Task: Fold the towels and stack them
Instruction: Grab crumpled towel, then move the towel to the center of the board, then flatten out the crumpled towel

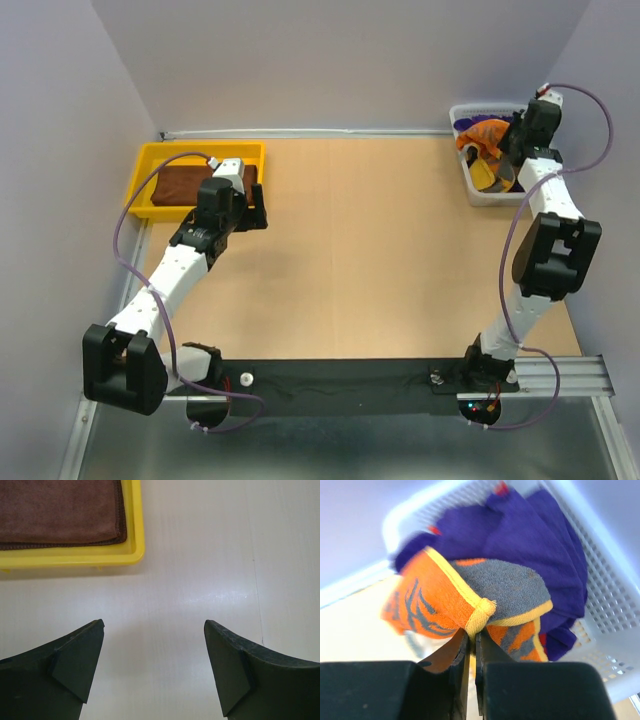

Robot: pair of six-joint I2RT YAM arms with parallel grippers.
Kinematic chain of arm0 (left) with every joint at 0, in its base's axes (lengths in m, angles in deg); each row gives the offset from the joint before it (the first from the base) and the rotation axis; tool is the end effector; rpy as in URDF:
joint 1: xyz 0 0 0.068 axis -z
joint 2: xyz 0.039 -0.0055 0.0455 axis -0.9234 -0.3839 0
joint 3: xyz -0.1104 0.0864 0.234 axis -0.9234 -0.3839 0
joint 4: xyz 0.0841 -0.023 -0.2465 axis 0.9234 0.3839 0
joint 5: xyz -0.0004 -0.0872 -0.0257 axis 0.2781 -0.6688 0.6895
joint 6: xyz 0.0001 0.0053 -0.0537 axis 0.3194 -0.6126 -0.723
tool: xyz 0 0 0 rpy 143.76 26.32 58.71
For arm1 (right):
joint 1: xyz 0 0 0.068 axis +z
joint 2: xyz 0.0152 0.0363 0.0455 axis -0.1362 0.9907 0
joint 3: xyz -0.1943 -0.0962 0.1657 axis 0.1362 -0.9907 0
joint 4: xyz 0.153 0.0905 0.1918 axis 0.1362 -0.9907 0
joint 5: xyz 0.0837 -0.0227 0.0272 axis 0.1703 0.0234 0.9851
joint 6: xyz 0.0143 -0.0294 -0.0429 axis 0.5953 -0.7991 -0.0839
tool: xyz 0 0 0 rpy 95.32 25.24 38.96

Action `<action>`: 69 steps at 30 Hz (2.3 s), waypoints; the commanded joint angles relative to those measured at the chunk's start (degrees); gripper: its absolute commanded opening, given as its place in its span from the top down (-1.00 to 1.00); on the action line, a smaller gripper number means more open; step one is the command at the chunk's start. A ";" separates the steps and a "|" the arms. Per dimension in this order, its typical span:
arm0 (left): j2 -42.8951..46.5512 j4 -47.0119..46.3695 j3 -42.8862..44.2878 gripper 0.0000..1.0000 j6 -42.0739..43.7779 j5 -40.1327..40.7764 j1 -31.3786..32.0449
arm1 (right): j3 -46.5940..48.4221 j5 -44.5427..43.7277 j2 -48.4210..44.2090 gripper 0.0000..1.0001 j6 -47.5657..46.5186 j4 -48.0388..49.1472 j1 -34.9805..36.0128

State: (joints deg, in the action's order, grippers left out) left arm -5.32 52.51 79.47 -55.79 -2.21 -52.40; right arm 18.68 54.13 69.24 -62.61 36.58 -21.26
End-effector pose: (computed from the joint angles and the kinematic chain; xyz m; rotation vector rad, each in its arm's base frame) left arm 0.2623 -0.0695 0.2960 0.0867 2.0099 -0.2503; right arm 0.4409 -0.1096 0.3155 0.4888 1.9264 -0.1460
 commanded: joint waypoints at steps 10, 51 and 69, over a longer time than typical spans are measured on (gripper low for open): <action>0.51 -2.32 1.20 -0.86 0.42 0.28 0.18 | 14.74 29.48 -10.38 0.99 3.78 3.76 7.62; -31.20 0.58 23.33 -0.73 -5.91 4.32 28.38 | -53.98 -13.21 -40.08 -0.40 27.68 -16.27 38.24; -52.93 4.18 40.05 -0.39 -3.09 13.02 31.20 | -58.99 -8.02 -36.31 -0.04 34.19 -14.00 32.94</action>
State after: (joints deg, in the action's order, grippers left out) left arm -58.35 55.79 116.89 -59.64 7.19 -21.36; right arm -38.87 45.34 32.39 -31.15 20.06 12.01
